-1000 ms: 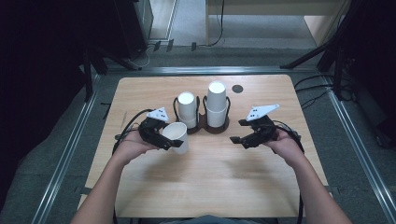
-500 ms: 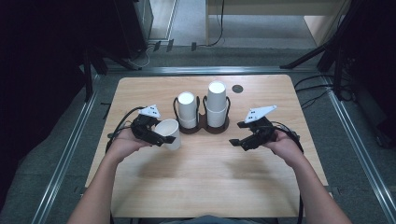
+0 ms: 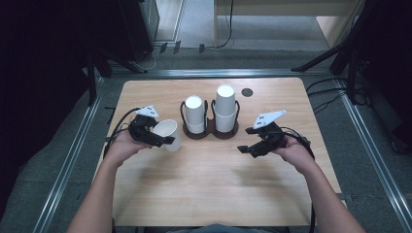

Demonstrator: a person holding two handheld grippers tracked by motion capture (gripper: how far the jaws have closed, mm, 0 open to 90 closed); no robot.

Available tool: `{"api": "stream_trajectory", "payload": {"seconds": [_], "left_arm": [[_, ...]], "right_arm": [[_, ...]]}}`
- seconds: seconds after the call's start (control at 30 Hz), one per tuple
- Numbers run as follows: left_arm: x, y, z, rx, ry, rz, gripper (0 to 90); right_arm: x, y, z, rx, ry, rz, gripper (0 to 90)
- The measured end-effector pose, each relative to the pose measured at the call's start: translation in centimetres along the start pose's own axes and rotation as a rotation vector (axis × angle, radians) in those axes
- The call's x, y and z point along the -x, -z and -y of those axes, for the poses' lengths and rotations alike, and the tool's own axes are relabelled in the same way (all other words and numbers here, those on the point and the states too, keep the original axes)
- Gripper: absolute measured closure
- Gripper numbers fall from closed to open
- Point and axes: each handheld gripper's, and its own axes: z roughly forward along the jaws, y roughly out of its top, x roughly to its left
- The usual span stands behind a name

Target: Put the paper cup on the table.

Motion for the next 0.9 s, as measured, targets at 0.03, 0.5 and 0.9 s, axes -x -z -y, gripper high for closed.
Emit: {"api": "stream_trajectory", "payload": {"seconds": [0.03,0.5,0.9], "left_arm": [[-0.2,0.0,0.1,0.001,0.004,-0.008,23.7],[-3.0,0.8,1.0,0.013,0.076,-0.086,23.0],[-5.3,0.3,1.6,-0.009,0.153,-0.151,21.7]], "right_arm": [[0.0,0.0,0.0,-0.001,-0.001,-0.003,22.2],[-0.3,-0.4,0.3,-0.021,0.0,-0.002,22.2],[-0.6,-0.4,0.5,-0.022,-0.009,-0.007,22.2]]}}
